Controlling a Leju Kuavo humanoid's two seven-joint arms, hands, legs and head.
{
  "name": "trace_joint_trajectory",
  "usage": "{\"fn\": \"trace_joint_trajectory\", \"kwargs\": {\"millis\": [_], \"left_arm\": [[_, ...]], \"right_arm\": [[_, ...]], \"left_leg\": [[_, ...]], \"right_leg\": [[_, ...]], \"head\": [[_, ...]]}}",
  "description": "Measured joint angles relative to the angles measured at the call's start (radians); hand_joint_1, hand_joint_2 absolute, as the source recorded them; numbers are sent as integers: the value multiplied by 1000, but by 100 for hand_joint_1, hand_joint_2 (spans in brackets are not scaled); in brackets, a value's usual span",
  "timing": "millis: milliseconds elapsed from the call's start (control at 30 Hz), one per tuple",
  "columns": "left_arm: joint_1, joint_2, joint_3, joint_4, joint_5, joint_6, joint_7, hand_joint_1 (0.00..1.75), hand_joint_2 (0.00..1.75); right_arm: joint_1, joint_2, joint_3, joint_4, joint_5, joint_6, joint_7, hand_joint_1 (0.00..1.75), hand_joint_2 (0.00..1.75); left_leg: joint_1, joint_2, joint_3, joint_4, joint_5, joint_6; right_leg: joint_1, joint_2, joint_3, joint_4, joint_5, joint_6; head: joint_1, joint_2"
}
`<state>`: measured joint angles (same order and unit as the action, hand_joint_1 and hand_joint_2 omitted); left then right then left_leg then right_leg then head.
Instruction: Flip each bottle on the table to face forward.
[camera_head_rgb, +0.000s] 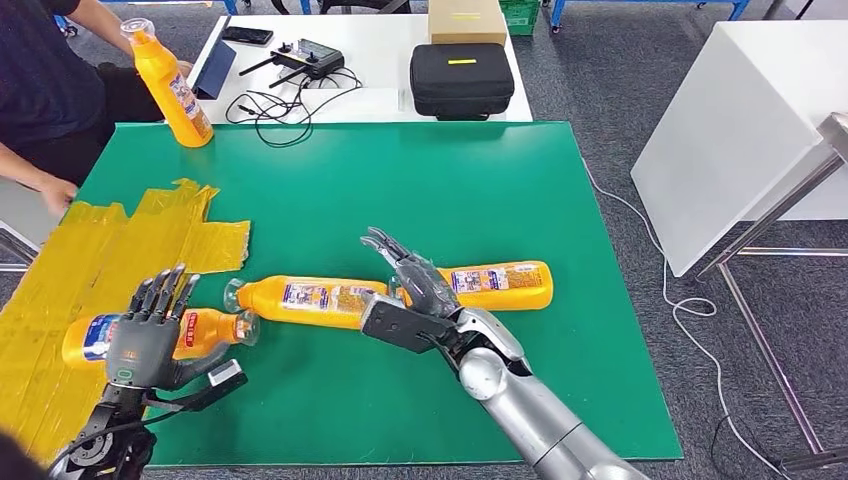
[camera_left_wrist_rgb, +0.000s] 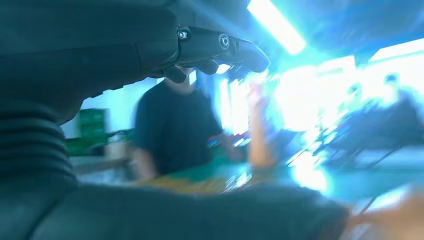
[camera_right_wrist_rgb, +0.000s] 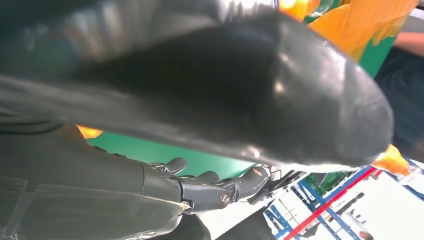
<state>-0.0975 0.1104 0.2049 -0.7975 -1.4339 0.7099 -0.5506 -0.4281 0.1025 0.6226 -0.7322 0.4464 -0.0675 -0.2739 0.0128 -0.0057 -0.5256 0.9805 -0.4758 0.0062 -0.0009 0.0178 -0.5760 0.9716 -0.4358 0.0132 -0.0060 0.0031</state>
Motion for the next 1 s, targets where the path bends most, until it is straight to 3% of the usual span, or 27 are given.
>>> {"fn": "trace_joint_trajectory", "kwargs": {"millis": [67, 133, 267, 400, 500, 633, 700, 833, 933, 1000], "left_arm": [[9, -30, 62, -63, 102, 0, -103, 0, 0], [23, -50, 88, -128, 282, 0, -136, 0, 0], [71, -52, 20, -280, 804, -1, -147, 0, 0], [133, -20, -117, -434, 1197, -66, -150, 0, 0], [176, -7, -169, -544, 1349, -194, -151, 0, 0], [204, -5, -184, -633, 1385, -267, -153, 0, 0], [207, -10, -180, -660, 1415, -351, -153, 0, 0], [211, -40, -126, -681, 1455, -560, -153, 0, 0], [213, -64, -88, -686, 1437, -595, -153, 0, 0], [212, -78, -77, -686, 1431, -601, -153, 0, 0]], "right_arm": [[8, -2, -2, -4, 9, 0, 2, 0, 0], [11, -4, -6, -5, 20, -3, 3, 0, 0], [12, -19, -20, -3, 68, -37, 5, 0, 0], [24, -77, -48, -13, 145, -91, 38, 0, 175], [53, -154, -88, -49, 192, -104, 58, 0, 175], [82, -238, -142, -86, 205, -97, 51, 0, 175], [94, -279, -163, -104, 206, -71, 51, 0, 175], [139, -432, -240, -143, 189, 27, -11, 0, 175], [190, -544, -327, -165, 210, 87, -74, 0, 175], [219, -586, -369, -177, 234, 106, -88, 0, 175]], "left_leg": [[0, 1, 0, 0, 0, 0], [0, 1, 0, 0, 0, 0], [0, 0, 0, 0, 0, 0], [-1, -1, 0, 0, 0, 0], [-2, -2, -1, 0, 0, 0], [-2, -2, -1, 1, -1, 1], [-2, -3, -1, 1, -1, 1], [-3, -11, -2, 1, -1, 2], [-3, -11, -3, 1, -1, 3], [-3, -9, -3, 1, -2, 4]], "right_leg": [[0, 1, 0, 0, 0, 0], [0, 1, 0, 0, 0, 0], [0, 1, 0, 0, 0, 0], [0, 0, 0, -1, 0, 0], [-1, -1, 0, -1, 0, 0], [-3, -1, 0, -1, 0, 0], [-3, -2, 0, -2, 0, 1], [-3, -10, 1, -2, 0, 1], [-4, -10, 1, -2, 0, 1], [-4, -9, 1, -2, 0, 1]], "head": [[0, 0], [0, 0], [0, 0], [0, 0], [0, 0], [0, 0], [-1, 0], [0, 0], [0, 0], [-1, 0]]}}
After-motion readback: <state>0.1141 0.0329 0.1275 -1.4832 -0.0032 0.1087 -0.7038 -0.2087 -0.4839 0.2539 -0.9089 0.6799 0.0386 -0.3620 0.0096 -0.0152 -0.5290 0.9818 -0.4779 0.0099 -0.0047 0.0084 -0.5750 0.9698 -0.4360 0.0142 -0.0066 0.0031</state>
